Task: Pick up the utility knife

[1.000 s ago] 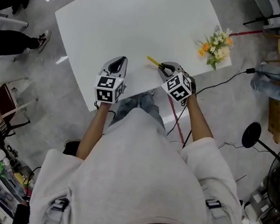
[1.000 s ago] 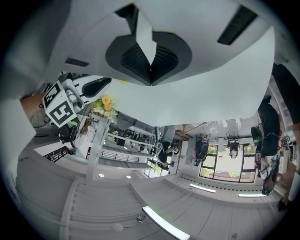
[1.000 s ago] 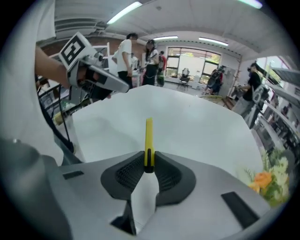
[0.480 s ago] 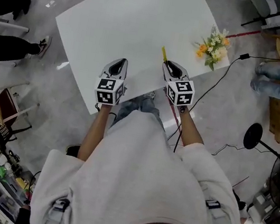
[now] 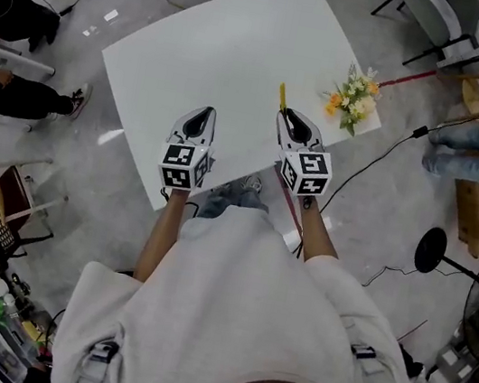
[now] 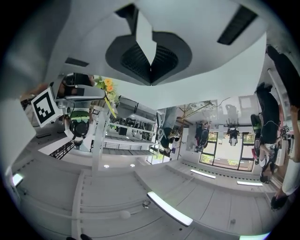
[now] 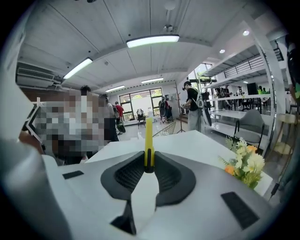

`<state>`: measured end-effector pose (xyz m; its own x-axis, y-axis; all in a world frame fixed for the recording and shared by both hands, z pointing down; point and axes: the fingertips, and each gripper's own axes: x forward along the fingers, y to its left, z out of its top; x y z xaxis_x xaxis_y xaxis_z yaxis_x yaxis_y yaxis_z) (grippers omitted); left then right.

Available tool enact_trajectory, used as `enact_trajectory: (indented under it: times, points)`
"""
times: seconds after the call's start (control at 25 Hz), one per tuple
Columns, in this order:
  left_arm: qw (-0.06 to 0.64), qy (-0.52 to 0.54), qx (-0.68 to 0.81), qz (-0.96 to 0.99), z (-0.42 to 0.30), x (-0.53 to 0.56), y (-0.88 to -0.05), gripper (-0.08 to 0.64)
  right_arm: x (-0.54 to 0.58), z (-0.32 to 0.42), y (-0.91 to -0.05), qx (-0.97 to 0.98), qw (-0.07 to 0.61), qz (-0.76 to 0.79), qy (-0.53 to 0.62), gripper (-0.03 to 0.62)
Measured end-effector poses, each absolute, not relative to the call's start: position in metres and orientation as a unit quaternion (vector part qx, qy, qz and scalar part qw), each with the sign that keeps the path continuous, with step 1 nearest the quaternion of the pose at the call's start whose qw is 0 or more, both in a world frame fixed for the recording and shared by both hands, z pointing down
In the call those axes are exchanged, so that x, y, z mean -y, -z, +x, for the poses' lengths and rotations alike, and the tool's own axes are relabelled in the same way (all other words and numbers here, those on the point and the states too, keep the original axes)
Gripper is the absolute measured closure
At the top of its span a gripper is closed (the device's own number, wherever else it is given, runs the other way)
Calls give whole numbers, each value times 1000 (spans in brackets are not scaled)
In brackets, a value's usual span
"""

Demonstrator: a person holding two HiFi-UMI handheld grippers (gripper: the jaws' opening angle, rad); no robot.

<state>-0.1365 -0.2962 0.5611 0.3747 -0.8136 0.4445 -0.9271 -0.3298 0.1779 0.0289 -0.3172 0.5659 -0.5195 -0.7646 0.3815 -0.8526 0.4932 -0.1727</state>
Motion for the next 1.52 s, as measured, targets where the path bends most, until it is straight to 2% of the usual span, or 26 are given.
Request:
enact_trajectory:
  times: [0.64,1.52]
  points:
    - [122,-86,553,820,-138,335,-482,540,338,45,-494,854,92,504,-86,508]
    - [109,-75,554,822,-146,345,-470,540,351,35,-472,853,77,512,-63,508]
